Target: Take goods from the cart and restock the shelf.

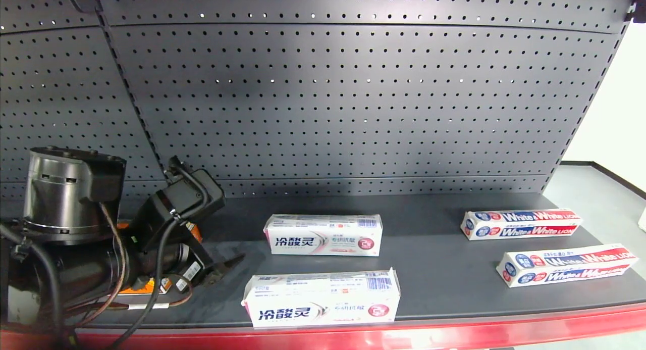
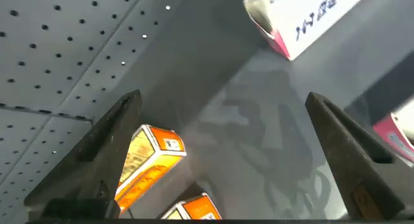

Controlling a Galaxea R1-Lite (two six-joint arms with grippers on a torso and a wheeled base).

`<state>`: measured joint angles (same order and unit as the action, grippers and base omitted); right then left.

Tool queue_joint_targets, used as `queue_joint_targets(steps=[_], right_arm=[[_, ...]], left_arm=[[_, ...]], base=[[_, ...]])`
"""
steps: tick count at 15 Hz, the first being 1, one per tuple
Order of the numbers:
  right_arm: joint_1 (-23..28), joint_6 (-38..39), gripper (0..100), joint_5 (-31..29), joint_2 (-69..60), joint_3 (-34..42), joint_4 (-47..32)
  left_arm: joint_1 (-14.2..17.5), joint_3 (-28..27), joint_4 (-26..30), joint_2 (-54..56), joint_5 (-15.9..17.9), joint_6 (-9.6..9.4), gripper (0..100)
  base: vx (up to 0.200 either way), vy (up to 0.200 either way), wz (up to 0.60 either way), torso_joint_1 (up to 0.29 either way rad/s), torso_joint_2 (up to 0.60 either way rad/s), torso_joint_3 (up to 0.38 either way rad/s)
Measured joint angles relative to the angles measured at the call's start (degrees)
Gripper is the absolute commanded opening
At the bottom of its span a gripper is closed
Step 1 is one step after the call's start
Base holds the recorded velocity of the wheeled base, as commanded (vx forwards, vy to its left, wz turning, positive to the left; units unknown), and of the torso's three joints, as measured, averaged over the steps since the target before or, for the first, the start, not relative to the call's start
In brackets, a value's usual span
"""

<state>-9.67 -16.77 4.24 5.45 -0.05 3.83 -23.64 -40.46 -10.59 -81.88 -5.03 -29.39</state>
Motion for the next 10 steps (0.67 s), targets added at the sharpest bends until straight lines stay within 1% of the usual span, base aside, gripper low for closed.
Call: queue_joint_targets(steps=[2, 4, 6, 10], right_arm=[[0.05, 0.02, 100, -0.01, 0.0, 0.0, 0.0], [0.05, 0.05, 100, -0.04, 0.0, -0.02, -0.04], [0.0, 0.11, 100, -0.04, 0.0, -0.02, -0.06], [0.0, 0.11, 100, -0.04, 0.0, -0.05, -0.06]], left_arm=[[0.0, 3.06, -0.43, 1.12, 0.02, 0.0, 100], [-0.12, 4.55, -0.44, 1.95, 0.09, 0.02, 100], [-0.39, 4.66, -0.67, 2.23, 0.11, 0.0, 100], [-2.82, 4.05, -0.73, 1.9, 0.15, 0.02, 100]], base=[[0.0, 0.0, 0.0, 0.0, 0.0, 0.0], [0.0, 0.0, 0.0, 0.0, 0.0, 0.0], [0.0, 0.0, 0.0, 0.0, 0.0, 0.0], [0.0, 0.0, 0.0, 0.0, 0.0, 0.0]])
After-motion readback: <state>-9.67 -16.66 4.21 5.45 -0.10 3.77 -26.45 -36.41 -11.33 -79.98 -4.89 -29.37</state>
